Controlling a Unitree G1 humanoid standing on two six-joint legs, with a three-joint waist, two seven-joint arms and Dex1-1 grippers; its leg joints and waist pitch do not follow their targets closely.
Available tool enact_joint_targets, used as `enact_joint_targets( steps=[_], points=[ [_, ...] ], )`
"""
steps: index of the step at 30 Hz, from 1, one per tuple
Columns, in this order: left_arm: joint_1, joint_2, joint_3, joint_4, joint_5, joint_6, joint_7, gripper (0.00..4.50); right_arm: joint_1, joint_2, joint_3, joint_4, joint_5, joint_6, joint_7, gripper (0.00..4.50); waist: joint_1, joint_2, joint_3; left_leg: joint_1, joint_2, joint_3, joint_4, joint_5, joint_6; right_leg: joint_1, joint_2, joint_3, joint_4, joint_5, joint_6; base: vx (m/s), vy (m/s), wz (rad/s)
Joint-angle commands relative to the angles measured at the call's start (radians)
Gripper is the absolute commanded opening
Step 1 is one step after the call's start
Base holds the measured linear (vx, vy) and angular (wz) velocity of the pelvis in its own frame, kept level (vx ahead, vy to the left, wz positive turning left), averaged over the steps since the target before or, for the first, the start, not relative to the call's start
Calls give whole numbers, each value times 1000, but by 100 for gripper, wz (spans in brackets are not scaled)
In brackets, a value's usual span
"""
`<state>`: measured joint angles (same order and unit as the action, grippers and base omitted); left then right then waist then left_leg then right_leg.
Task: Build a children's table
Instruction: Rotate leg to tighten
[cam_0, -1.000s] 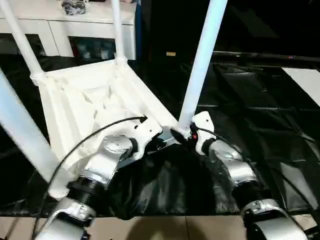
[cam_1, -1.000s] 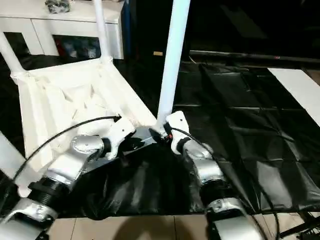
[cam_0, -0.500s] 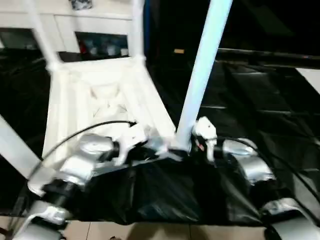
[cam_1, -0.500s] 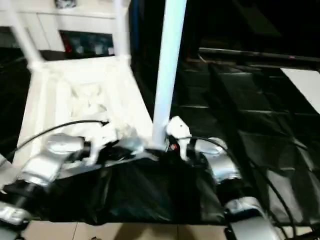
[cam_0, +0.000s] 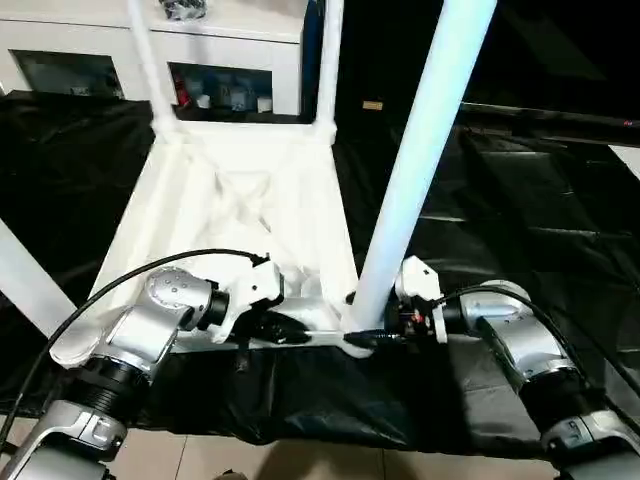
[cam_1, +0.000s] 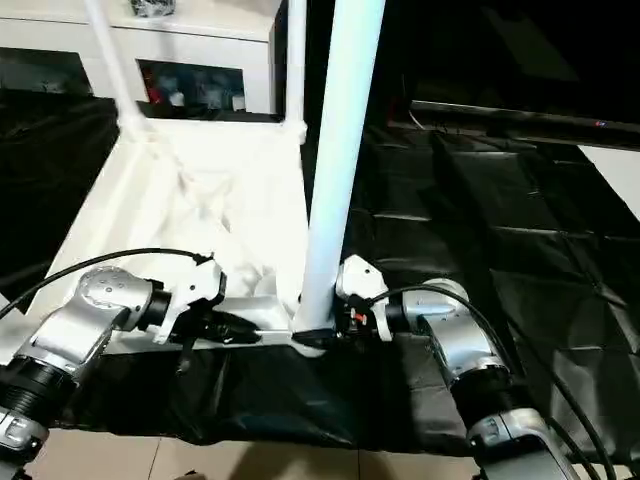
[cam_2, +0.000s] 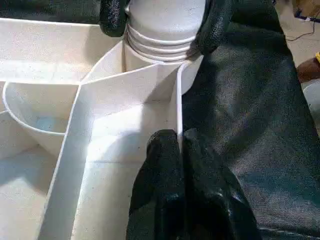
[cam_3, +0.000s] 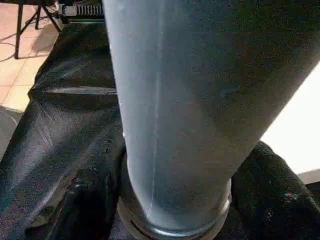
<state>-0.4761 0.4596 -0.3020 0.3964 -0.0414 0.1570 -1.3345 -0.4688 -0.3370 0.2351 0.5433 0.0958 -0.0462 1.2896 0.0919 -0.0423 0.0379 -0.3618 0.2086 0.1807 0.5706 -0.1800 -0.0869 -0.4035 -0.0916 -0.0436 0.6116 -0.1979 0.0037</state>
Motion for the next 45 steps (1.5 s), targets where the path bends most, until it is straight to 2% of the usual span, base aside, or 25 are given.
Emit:
enact_joint_targets(
  steps=[1,4,7,8,9,10,11,12,13,14,15,18,20,21,23,24,27,29,30,32,36,40,42,45],
  points=[
    [-7,-17,-22,3,2,-5,8,0,20,11,62,-25,-4,14,50,270,-3,-1,-52,9,20,4,-62,-188,47,45,-37,31,-63,-123,-225,0,0,0],
    [-5,-29,-13,2,8,-5,39,0,26,24,56,-29,-3,20,33,268,-2,-1,-53,9,20,5,-61,-176,52,46,-36,31,-60,-98,-231,0,0,0],
    [-16,-76,18,17,18,6,154,0,23,76,21,4,-12,4,-89,267,-4,1,-51,11,20,5,-62,-193,46,44,-37,32,-64,-122,-230,0,0,0],
    [-19,-92,27,19,20,19,192,0,14,99,7,29,-24,17,-161,267,-7,-1,-48,10,19,4,-66,-218,30,42,-38,32,-69,-171,-220,0,0,0],
    [-21,-118,34,18,29,40,251,0,-9,142,-16,88,-59,28,-312,267,-13,0,-42,11,17,3,-70,-262,9,39,-38,32,-78,-260,-201,0,0,0],
    [-21,-118,34,18,29,41,251,0,-9,143,-16,88,-59,28,-314,267,-14,0,-41,13,17,-1,-73,-285,-4,38,-42,31,-83,-319,-186,0,0,0],
    [-22,-134,35,19,40,49,288,0,-25,167,-29,127,-79,25,-399,267,-19,-5,-42,9,15,-7,-75,-307,-19,44,-44,29,-88,-402,-148,0,0,0],
    [-23,-145,36,19,47,57,312,0,-33,181,-36,144,-82,28,-439,266,-26,-2,-42,7,16,-11,-79,-313,-26,41,-42,29,-90,-418,-130,0,0,0],
    [-25,-178,38,20,65,80,379,0,-57,220,-58,193,-93,37,-553,266,-31,-3,-42,8,16,-11,-79,-315,-30,38,-42,29,-91,-419,-128,0,0,0],
    [-27,-200,38,21,75,99,418,0,-71,245,-71,218,-97,40,-625,265,-42,-4,-39,10,14,-11,-79,-336,-37,32,-41,30,-94,-449,-126,-52,6,-10],
    [-28,-218,37,21,82,111,444,0,-82,264,-82,236,-99,46,-678,264,-46,-4,-42,12,12,-13,-77,-340,-36,34,-43,29,-97,-466,-120,0,0,0],
    [-34,-286,38,21,102,153,540,0,-116,328,-118,281,-96,74,-823,262,-53,-5,-42,13,11,-11,-75,-348,-21,28,-38,31,-99,-440,-121,0,0,0],
    [-39,-317,36,24,110,164,576,0,-134,362,-136,305,-91,90,-875,262,-54,-9,-44,9,10,-10,-75,-330,-13,32,-36,30,-97,-408,-122,0,0,0],
    [-43,-340,29,26,115,167,592,0,-145,386,-135,318,-92,79,-881,262,-54,-5,-45,10,11,-8,-73,-323,-7,28,-36,32,-95,-382,-129,0,0,0],
    [-47,-359,23,28,120,166,603,0,-157,402,-122,335,-104,51,-880,262,-54,-6,-47,6,11,-8,-73,-311,-2,33,-36,31,-91,-348,-137,0,0,0],
    [-47,-363,22,27,122,166,606,0,-161,405,-118,342,-108,41,-882,317,-52,-5,-46,5,11,-7,-73,-302,3,33,-36,31,-91,-329,-141,0,0,0],
    [-41,-344,6,16,123,146,566,0,-166,401,-136,336,-66,47,-814,337,-51,-5,-48,2,11,-5,-71,-278,20,38,-34,31,-86,-281,-152,0,0,0],
    [-35,-332,4,8,121,137,546,0,-164,388,-127,330,-79,35,-800,367,-49,-4,-49,2,12,-4,-70,-259,23,39,-35,31,-83,-253,-162,0,0,0],
    [-25,-315,3,-3,117,134,520,0,-159,370,-115,322,-93,21,-769,380,-51,1,-49,1,11,-3,-71,-259,23,40,-35,31,-85,-250,-164,0,0,0],
    [-21,-307,4,-8,117,135,512,0,-156,360,-110,317,-97,15,-750,387,-51,-1,-50,0,11,-4,-70,-257,25,41,-35,30,-84,-248,-166,0,0,0],
    [2,-232,5,-30,95,92,413,0,-117,273,-63,268,-90,-61,-546,387,-48,-3,-51,-1,13,-1,-67,-232,45,44,-35,30,-80,-205,-182,0,0,0],
    [11,-196,8,-37,81,72,357,0,-93,234,-55,226,-65,-64,-439,387,-46,-1,-52,1,15,-1,-67,-212,56,46,-33,30,-74,-159,-210,0,0,0],
    [25,-143,15,-53,38,21,239,0,-61,165,-37,163,-37,-62,-270,387,-41,-1,-52,3,16,0,-64,-208,71,47,-33,30,-72,-136,-218,0,0,0],
    [27,-117,11,-52,32,13,197,0,-46,132,-21,133,-21,-57,-193,387,-37,0,-50,7,18,1,-65,-212,77,45,-34,31,-71,-128,-233,0,0,0]
  ],
)
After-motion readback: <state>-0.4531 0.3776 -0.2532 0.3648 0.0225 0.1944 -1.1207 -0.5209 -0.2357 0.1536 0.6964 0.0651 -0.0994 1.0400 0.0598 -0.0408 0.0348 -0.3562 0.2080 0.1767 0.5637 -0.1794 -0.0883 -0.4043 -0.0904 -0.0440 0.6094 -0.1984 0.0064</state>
